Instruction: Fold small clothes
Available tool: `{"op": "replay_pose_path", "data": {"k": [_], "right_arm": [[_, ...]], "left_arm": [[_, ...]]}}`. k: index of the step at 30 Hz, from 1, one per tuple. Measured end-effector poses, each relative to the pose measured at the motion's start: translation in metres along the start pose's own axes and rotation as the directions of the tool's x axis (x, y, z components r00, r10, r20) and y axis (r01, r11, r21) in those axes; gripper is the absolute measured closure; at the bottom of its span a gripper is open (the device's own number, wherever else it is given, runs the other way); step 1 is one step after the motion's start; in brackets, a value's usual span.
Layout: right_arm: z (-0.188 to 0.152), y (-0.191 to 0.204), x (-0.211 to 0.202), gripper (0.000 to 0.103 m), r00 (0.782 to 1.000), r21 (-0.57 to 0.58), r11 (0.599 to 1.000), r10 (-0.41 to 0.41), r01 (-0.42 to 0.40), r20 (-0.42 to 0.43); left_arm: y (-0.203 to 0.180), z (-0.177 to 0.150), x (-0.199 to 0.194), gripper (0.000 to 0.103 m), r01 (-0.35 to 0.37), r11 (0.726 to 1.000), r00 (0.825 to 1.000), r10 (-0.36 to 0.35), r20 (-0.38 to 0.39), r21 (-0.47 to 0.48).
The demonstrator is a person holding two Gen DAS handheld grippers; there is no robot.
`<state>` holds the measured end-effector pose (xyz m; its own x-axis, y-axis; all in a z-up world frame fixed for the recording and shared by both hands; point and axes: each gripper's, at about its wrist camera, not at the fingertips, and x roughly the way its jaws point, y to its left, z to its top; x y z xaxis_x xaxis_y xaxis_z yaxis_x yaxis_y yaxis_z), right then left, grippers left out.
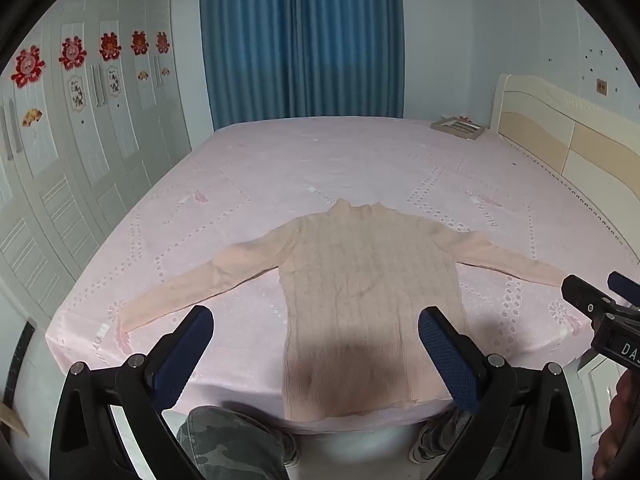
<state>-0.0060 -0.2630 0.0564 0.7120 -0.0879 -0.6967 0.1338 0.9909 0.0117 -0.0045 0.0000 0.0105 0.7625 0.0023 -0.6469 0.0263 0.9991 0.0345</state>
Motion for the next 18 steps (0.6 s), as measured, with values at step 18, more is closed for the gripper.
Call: {"op": "replay_pose_path", "data": {"k": [18], "right_arm": [[-0.0053, -0.0028, 0.0000, 0.002, 1.000, 0.009, 1.000, 0.025, -0.025, 0.003]], "left_arm": [[0.0031, -0.0003, 0.0074, 0.000, 0.032, 0.999, 0.999, -0.033, -0.028, -0.027]]}}
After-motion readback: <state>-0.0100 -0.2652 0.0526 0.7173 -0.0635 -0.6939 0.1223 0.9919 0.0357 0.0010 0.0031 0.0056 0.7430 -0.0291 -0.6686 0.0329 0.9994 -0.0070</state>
